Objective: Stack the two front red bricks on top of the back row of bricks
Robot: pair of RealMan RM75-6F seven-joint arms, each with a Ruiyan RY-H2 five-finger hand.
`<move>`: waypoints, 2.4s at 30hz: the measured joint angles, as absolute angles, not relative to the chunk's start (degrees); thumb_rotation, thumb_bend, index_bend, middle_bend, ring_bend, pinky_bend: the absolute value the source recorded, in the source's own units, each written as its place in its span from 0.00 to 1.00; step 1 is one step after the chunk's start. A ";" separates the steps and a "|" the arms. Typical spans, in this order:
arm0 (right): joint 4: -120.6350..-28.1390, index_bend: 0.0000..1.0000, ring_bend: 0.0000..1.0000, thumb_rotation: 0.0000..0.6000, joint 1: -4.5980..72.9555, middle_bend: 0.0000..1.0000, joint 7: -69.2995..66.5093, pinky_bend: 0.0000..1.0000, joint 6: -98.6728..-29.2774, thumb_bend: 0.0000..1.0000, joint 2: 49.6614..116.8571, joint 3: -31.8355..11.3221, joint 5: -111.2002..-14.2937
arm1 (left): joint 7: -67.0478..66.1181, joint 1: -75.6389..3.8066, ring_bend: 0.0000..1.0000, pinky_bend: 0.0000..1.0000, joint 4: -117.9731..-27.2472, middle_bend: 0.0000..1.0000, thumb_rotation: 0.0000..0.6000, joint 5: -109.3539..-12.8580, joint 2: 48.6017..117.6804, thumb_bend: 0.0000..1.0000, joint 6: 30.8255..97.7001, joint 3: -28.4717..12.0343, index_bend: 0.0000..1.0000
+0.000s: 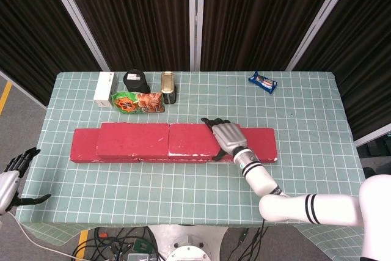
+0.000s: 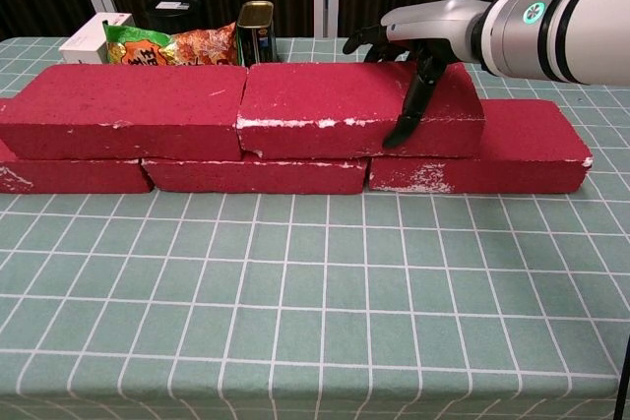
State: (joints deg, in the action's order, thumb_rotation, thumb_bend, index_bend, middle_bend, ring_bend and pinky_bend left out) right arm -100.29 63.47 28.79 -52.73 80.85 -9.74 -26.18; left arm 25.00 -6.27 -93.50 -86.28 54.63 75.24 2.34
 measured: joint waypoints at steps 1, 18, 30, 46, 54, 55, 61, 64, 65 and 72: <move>-100.20 0.00 0.11 1.00 63.48 0.15 28.75 0.17 -52.64 0.02 80.87 -9.73 -26.19 | 25.08 -6.25 0.00 0.00 -93.44 0.00 1.00 -86.33 54.65 0.02 75.32 2.35 0.04; -99.67 0.00 0.10 1.00 63.67 0.15 28.07 0.16 -51.76 0.02 81.12 -9.64 -26.41 | 24.89 -6.41 0.00 0.00 -93.38 0.00 1.00 -86.43 54.79 0.02 74.94 2.55 0.04; -99.11 0.00 0.10 1.00 63.87 0.14 27.93 0.15 -51.44 0.02 81.44 -9.45 -26.78 | 24.95 -6.43 0.00 0.00 -93.24 0.00 1.00 -86.46 54.97 0.02 74.84 2.68 0.04; -98.08 0.00 0.08 1.00 63.82 0.13 27.51 0.15 -50.79 0.02 81.93 -9.13 -26.94 | 25.19 -6.49 0.00 0.00 -92.94 0.00 1.00 -86.50 55.08 0.02 74.62 2.83 0.04; -97.71 0.00 0.00 1.00 63.71 0.01 26.53 0.00 -49.02 0.00 81.59 -8.91 -27.71 | 25.30 -6.53 0.00 0.00 -92.87 0.00 1.00 -86.44 55.10 0.02 74.54 2.86 0.04; -97.71 0.00 0.00 1.00 63.64 0.00 26.32 0.00 -48.93 0.00 81.54 -8.91 -27.96 | 25.28 -6.52 0.00 0.00 -92.89 0.00 1.00 -86.46 55.08 0.02 74.55 2.86 0.04; -97.76 0.00 0.00 1.00 62.93 0.00 24.83 0.00 -49.01 0.00 81.51 -9.07 -29.63 | 25.21 -6.55 0.00 0.00 -93.01 0.00 1.00 -86.53 55.02 0.02 74.61 2.86 0.04; -98.02 0.00 0.00 1.00 62.41 0.00 24.08 0.00 -49.33 0.00 81.41 -9.15 -30.63 | 25.09 -6.56 0.00 0.00 -93.13 0.00 1.00 -86.55 54.96 0.02 74.63 2.87 0.04; -98.15 0.00 0.00 1.00 62.24 0.00 23.88 0.00 -49.51 0.00 81.35 -9.20 -30.90 | 25.04 -6.55 0.00 0.00 -93.19 0.00 1.00 -86.54 54.94 0.02 74.65 2.86 0.04; -101.91 0.00 0.00 1.00 59.78 0.00 21.70 0.00 -52.02 0.00 78.82 -9.68 -35.10 | 24.44 -6.53 0.00 0.00 -93.76 0.00 1.00 -86.59 54.76 0.02 74.94 2.77 0.04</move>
